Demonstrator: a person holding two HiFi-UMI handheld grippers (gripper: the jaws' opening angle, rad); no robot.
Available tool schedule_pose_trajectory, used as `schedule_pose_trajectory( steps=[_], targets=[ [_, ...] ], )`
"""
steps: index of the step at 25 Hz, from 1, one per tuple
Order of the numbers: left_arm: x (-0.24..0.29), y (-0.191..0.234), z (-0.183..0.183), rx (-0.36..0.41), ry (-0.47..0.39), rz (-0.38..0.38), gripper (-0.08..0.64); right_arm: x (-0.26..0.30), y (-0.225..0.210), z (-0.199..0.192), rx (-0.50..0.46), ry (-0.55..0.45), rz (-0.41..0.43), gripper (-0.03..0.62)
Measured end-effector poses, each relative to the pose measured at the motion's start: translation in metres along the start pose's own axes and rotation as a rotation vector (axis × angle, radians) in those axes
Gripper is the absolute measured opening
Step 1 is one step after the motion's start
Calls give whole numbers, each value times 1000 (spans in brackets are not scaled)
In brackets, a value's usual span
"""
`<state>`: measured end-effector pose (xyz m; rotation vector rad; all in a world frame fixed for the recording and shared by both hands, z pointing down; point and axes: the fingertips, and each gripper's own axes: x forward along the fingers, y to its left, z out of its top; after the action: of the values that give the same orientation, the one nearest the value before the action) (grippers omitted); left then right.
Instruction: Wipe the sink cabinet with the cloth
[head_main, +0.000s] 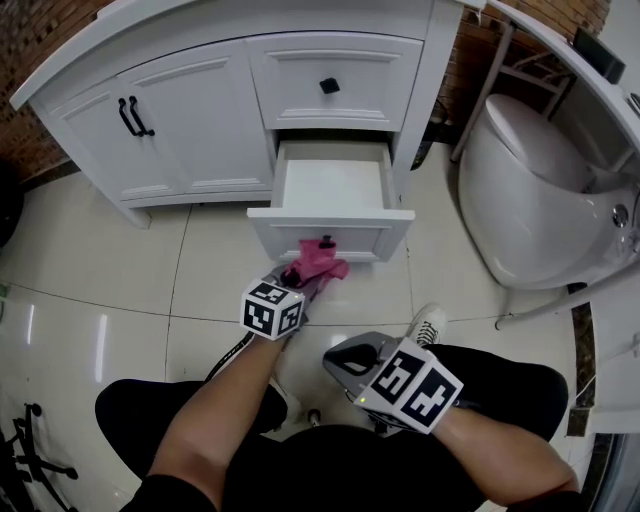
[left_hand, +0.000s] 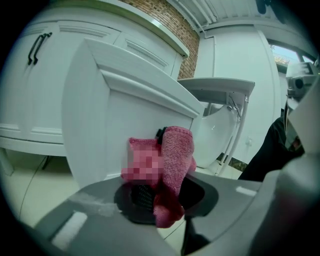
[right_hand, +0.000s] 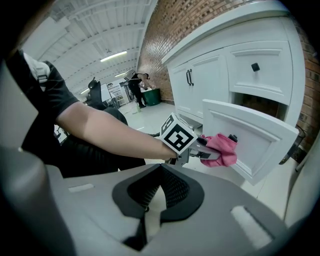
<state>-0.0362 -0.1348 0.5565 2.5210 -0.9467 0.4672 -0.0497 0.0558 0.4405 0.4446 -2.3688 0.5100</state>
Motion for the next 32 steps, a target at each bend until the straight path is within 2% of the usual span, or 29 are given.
schedule_pose_trajectory(
  steps=[10, 18, 21, 27, 30, 32],
  targets=[
    [-43, 56, -9, -92, -20, 138, 94, 13, 7, 11, -30, 21, -1, 6],
    [-70, 76, -14, -74, 30, 204, 94, 13, 12, 16, -51, 13, -1, 6],
    [-80, 81, -10, -37, 62, 219, 94, 11, 7, 15, -49, 11, -15, 6],
    [-100, 49, 16, 90, 151, 132, 94, 0, 0, 21, -45, -29, -48, 6],
    [-117, 20, 26, 117, 181, 57, 94, -10, -8, 26, -25, -68, -69, 6],
    [-132, 2, 39, 133, 172, 28, 94, -23, -17, 33, -3, -111, -93, 6]
  ],
)
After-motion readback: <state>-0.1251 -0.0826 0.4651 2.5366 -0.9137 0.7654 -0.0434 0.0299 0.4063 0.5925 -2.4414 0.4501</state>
